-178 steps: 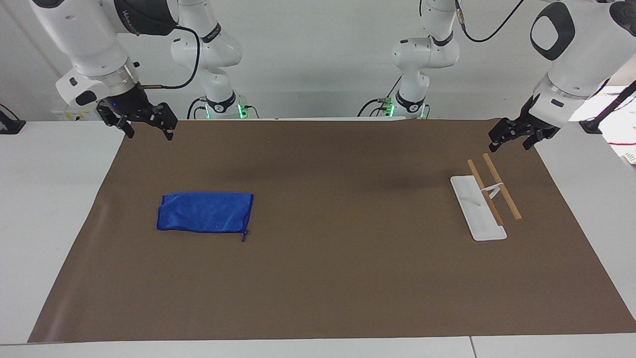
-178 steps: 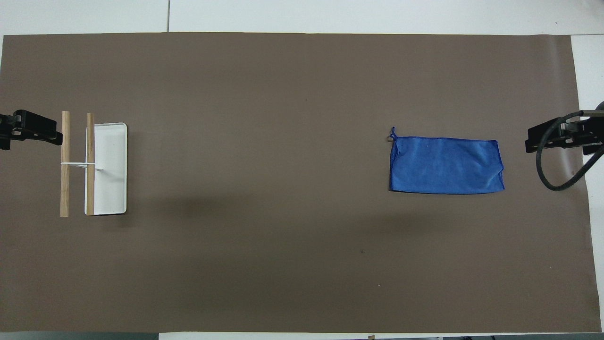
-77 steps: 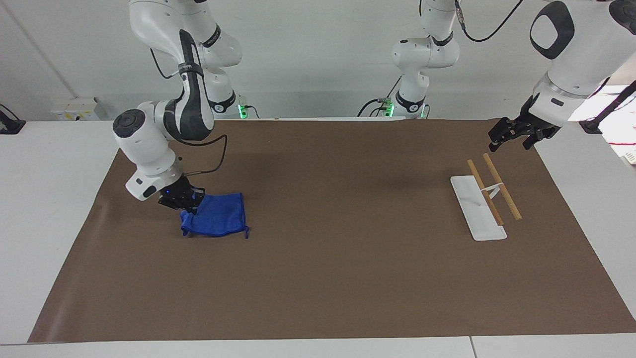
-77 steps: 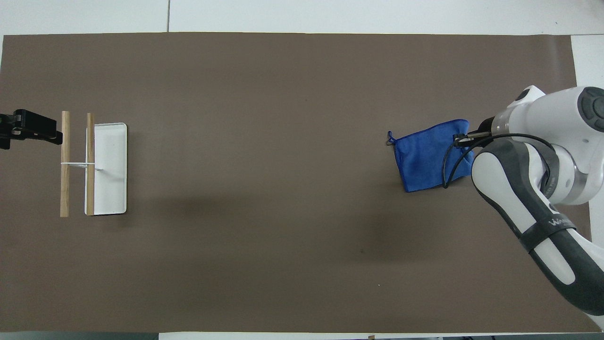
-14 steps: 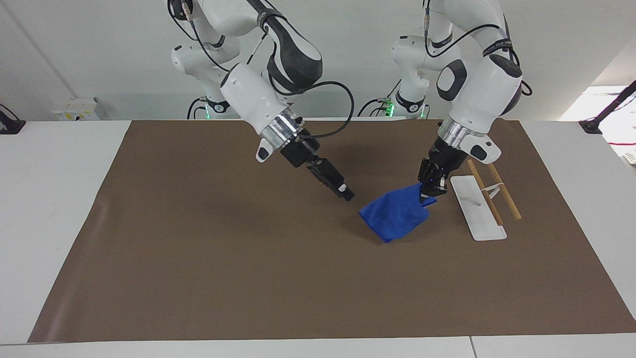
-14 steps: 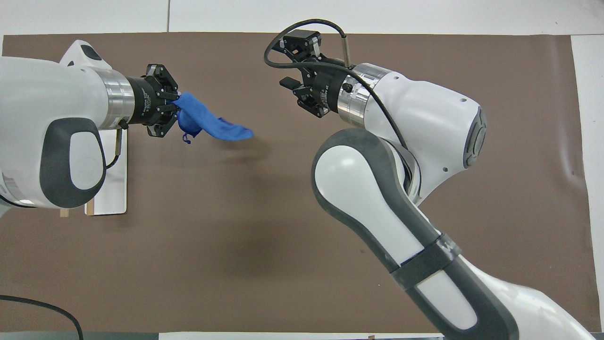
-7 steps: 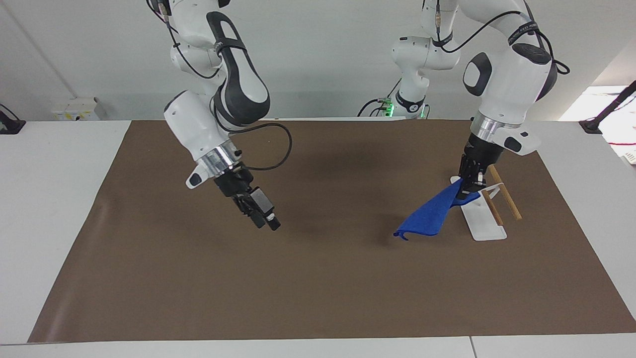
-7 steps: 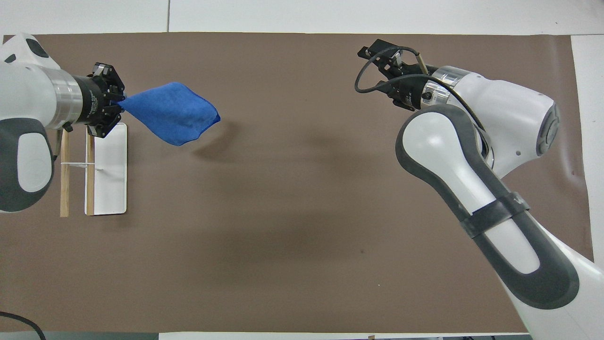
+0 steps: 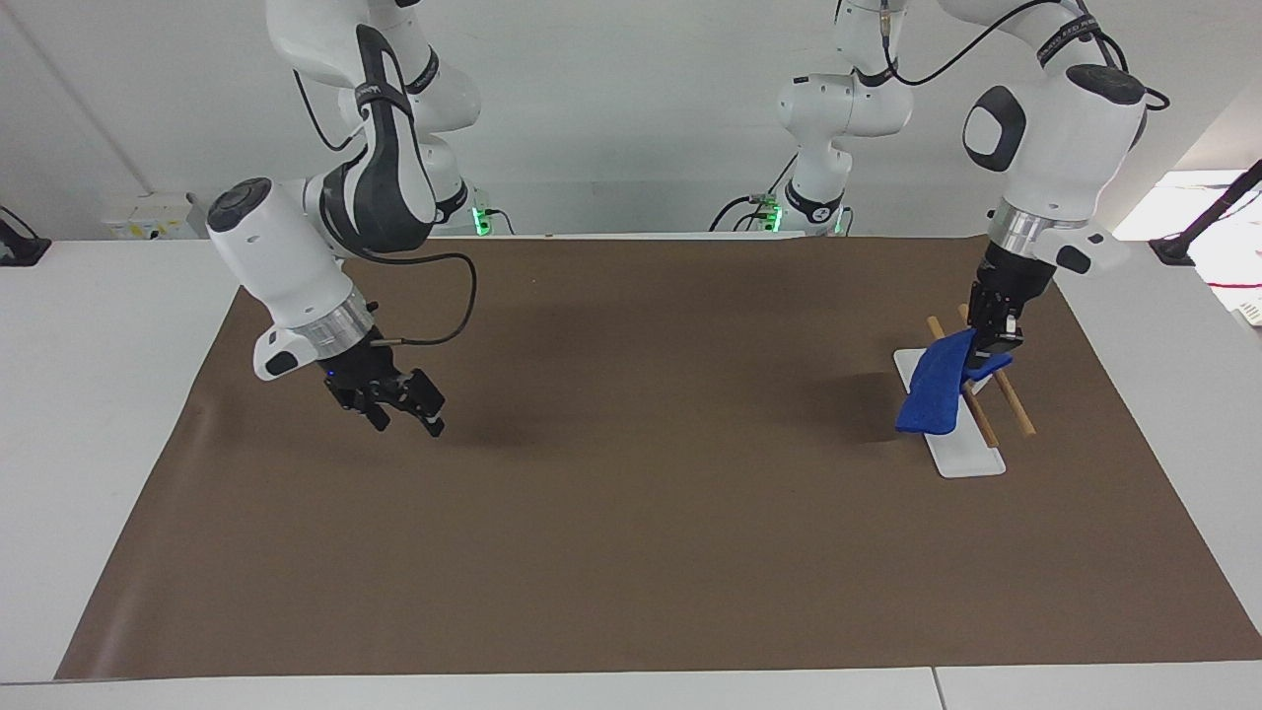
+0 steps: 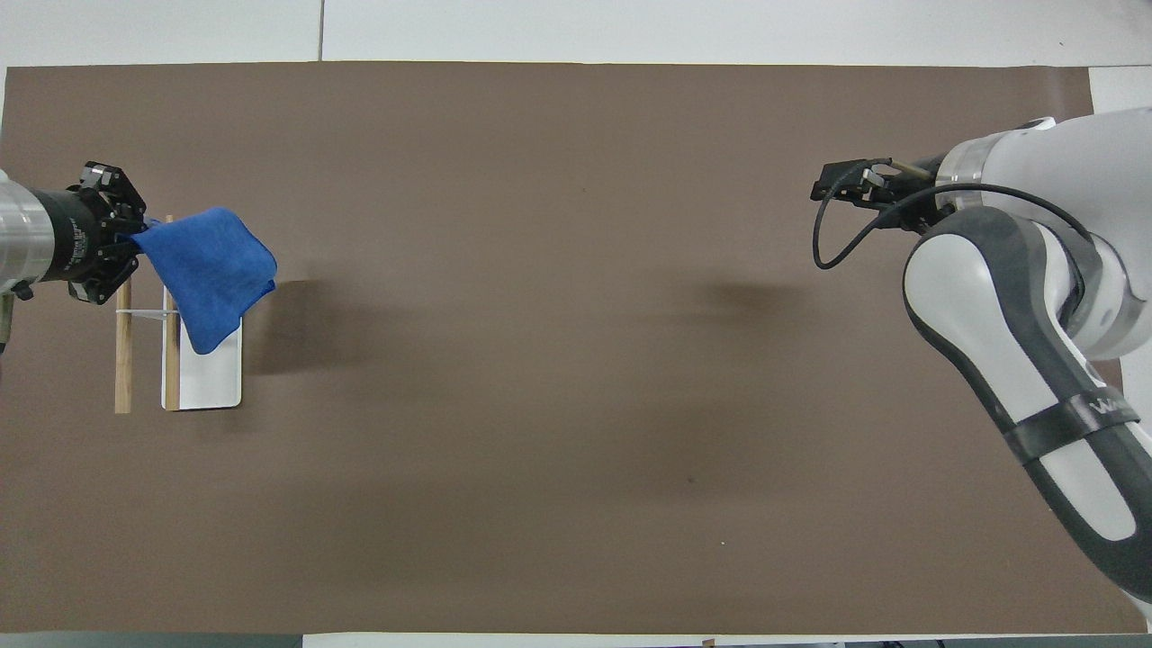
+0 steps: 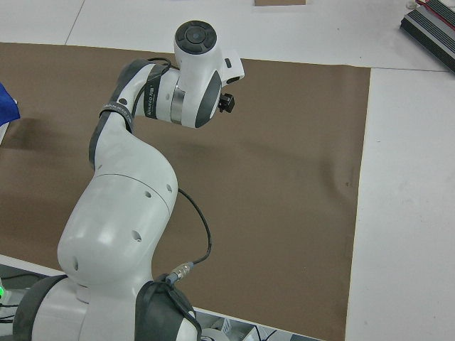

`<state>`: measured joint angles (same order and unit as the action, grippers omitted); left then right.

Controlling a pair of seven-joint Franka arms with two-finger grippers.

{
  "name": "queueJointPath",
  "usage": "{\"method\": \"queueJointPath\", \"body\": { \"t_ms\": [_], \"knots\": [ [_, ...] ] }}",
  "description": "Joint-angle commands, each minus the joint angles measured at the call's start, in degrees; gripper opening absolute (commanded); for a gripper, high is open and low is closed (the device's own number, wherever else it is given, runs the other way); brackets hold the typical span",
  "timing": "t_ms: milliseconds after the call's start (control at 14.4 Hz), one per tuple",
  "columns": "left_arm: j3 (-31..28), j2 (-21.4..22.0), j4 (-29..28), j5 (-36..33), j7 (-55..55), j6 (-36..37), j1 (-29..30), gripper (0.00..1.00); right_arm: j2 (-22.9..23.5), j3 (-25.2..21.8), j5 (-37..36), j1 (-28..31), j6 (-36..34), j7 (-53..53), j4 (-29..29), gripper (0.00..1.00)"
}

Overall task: Right arm passes towel to left arm to hang
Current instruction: 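Drape the towel over the wooden rack bar with the left gripper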

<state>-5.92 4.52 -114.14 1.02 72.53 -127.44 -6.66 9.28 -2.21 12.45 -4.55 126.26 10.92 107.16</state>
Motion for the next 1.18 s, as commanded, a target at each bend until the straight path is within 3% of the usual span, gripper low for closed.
{"method": "queueJointPath", "body": {
  "t_ms": [0,416,693,832,1109],
  "knots": [
    [0.38,1.63,-2.84,-1.11,-3.17,-3.51,4.02,0.00,-2.24,0.63,-9.43,1.47,-7.93,-1.26,-3.44,1.00],
    [0.47,2.43,-7.06,-1.02,-3.62,-11.42,11.14,0.00,-8.57,0.46,-12.98,2.43,-27.61,-1.34,-12.12,1.00],
    [0.47,2.43,-8.81,-0.93,-3.53,-14.50,13.17,0.00,-5.25,0.72,-14.82,3.14,-41.69,-1.60,-24.97,1.00],
    [0.47,2.16,-10.57,-0.93,-3.53,-16.17,13.26,0.00,-7.68,0.63,-14.47,3.23,-40.66,-2.92,-19.22,1.00],
    [0.38,3.65,-15.05,-0.93,-3.88,-17.85,14.75,0.00,-8.58,0.72,-13.77,3.06,-38.65,-2.92,-17.78,1.00]
  ]
}}
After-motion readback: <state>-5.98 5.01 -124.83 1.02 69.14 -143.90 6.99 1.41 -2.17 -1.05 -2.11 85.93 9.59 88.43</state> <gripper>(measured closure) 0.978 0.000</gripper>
